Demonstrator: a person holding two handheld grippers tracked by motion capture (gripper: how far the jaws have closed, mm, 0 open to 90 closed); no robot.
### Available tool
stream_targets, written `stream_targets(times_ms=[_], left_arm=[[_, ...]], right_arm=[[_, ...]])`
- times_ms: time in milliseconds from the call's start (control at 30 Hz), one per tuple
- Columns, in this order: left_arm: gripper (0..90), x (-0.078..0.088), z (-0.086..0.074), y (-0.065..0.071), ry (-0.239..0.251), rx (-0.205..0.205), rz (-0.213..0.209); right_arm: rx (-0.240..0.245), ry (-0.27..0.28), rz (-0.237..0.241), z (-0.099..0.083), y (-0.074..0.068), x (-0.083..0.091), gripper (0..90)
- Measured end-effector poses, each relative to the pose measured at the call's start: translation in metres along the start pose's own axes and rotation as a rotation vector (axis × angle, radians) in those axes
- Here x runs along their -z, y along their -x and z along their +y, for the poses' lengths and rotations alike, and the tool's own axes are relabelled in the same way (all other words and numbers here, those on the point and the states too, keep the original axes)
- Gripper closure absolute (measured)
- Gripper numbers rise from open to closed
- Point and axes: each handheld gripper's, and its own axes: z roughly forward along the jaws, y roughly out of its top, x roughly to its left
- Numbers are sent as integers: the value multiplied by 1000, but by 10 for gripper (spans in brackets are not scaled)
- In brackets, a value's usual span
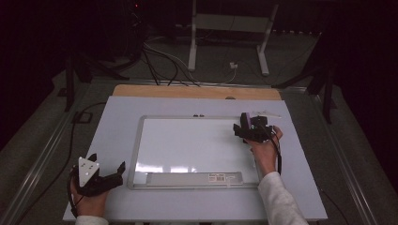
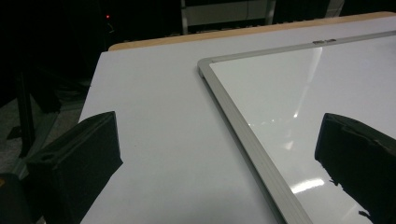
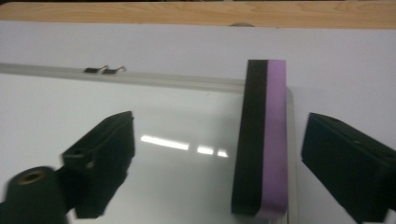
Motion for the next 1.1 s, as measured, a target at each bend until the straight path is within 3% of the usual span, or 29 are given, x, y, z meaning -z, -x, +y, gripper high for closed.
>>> stream_targets(times_ms=[167, 267, 467, 633, 1100], left_arm=[[10, 1, 0, 1, 3, -1, -1], [10, 1, 0, 0, 7, 1, -1], [10, 2, 1, 0, 10, 1, -1], [9, 3, 1, -1, 18, 4, 7], [5, 5, 6, -6, 64, 31, 4]], right_arm=[[44, 40, 18, -7, -2, 17, 25], [57, 98, 46, -11, 2, 30, 15], [69, 191, 54, -21, 14, 55, 1], [95, 237, 45, -37, 24, 72, 1], [110, 263, 86, -86, 34, 93, 1]])
